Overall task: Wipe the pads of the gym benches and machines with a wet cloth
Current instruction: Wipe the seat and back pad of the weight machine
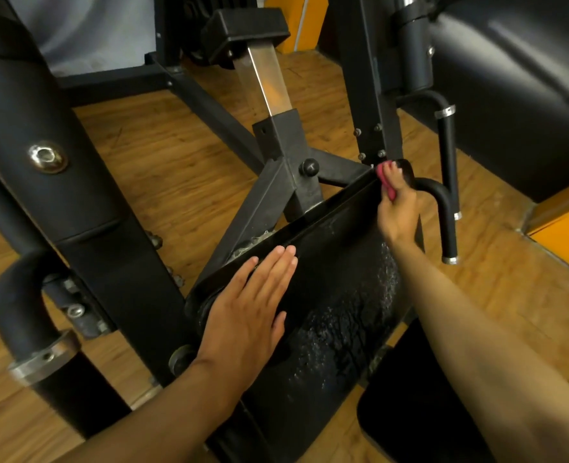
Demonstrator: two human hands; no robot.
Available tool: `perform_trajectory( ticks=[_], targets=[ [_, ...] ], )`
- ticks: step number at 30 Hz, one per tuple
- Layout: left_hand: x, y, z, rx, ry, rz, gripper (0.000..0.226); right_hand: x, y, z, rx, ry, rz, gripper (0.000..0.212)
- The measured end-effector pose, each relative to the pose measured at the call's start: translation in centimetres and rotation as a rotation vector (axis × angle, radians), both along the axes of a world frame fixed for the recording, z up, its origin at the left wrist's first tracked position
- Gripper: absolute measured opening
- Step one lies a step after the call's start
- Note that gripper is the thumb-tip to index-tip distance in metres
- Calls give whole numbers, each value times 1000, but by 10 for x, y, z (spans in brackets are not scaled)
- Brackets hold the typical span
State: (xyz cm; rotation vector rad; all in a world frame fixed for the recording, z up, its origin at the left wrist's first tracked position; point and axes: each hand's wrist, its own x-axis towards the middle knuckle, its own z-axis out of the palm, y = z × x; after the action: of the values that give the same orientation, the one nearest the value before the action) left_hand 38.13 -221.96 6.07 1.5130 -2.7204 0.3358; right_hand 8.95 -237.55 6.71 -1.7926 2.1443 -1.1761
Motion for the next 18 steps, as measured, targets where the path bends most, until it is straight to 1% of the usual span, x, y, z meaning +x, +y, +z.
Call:
perform_trajectory(
  ticks=[2, 4, 6, 8, 10, 11, 12, 15, 16, 18],
  targets=[
    [0, 0, -1, -21, 3, 3, 76, 23, 30, -8, -47, 10, 130, 55],
    [0, 1, -3, -40, 13, 4, 76, 58, 62, -13, -79, 70, 306, 59],
    [1, 1, -4, -59, 19, -3, 76, 90, 93, -22, -119, 99, 434, 60],
    [2, 1, -4, -66, 21, -15, 76, 105, 113, -34, -167, 120, 493, 57],
    [2, 1, -4, -61, 28, -24, 76, 93, 108, -38, -193, 185, 532, 56],
    [2, 0, -4, -57, 30, -24, 77, 80, 97, -38, -190, 191, 514, 58],
    [2, 0, -4, -53, 32, -22, 77, 64, 82, -36, -179, 166, 447, 62],
    [0, 0, -4, -54, 28, -11, 78, 15, 35, -24, -109, 7, 109, 73],
    [1, 0, -5, -55, 28, -4, 78, 8, 26, -22, -93, -35, 39, 72],
    [0, 0, -5, -46, 46, 10, 78, 19, 27, -22, -81, -82, -25, 68]
  ],
)
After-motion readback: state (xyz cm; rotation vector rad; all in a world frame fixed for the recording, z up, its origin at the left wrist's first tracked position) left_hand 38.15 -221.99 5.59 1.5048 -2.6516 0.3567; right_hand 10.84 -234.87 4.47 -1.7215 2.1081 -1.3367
